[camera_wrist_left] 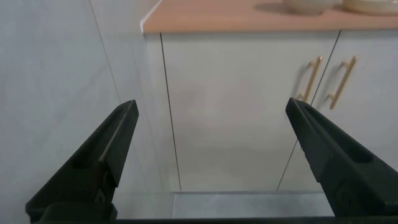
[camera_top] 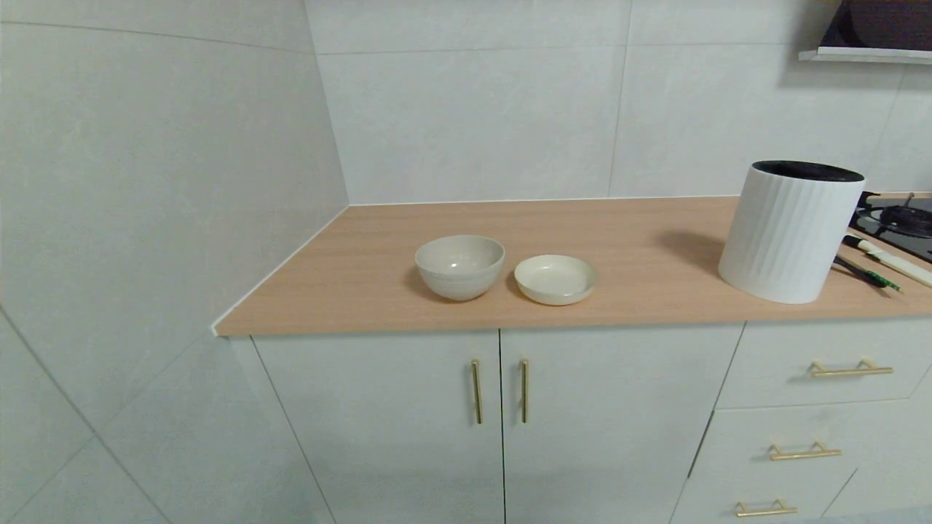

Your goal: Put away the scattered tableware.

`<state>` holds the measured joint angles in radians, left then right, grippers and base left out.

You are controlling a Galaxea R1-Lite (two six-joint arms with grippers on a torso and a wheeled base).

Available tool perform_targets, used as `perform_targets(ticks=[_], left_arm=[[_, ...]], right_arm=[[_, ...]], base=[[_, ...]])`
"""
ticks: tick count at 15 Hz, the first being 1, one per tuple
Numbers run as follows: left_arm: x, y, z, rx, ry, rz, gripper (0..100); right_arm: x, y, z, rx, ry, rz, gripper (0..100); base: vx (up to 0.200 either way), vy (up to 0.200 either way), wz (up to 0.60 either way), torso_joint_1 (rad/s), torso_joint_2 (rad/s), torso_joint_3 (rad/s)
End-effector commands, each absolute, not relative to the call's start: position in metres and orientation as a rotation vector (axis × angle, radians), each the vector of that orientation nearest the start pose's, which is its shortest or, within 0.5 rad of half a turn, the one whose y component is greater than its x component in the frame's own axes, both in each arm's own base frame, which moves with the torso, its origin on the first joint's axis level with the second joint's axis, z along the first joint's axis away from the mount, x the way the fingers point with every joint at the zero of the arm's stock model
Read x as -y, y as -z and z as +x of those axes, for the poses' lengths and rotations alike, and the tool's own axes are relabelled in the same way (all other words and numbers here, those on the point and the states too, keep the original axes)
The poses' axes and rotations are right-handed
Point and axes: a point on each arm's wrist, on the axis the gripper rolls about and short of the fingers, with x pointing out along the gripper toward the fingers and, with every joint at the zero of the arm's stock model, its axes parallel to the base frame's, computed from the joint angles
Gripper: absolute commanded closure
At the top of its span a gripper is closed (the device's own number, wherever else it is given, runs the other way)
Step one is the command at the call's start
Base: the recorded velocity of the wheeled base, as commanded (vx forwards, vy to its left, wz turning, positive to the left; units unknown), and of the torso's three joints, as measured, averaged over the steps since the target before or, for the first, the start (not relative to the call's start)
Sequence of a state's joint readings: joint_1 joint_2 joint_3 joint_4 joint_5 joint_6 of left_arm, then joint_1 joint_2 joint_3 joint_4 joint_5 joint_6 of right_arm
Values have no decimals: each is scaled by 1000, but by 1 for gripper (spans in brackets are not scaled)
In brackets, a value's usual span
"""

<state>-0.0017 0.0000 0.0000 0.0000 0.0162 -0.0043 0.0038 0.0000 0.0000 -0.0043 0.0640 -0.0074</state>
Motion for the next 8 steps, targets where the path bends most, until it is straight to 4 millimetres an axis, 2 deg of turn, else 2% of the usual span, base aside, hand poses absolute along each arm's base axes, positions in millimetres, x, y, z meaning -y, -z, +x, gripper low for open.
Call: perform_targets(ticks=[1,8], left_arm=[[0,-76,-23,-1,-15,-5,0],[0,-76,-23,-1,-15,-5,0]], right_arm=[[-1,-76,-23,5,-69,-8,0],[-1,-76,-23,5,-69,-8,0]], base=[[0,0,0,-198,505,290],[0,0,0,-172,477,295]])
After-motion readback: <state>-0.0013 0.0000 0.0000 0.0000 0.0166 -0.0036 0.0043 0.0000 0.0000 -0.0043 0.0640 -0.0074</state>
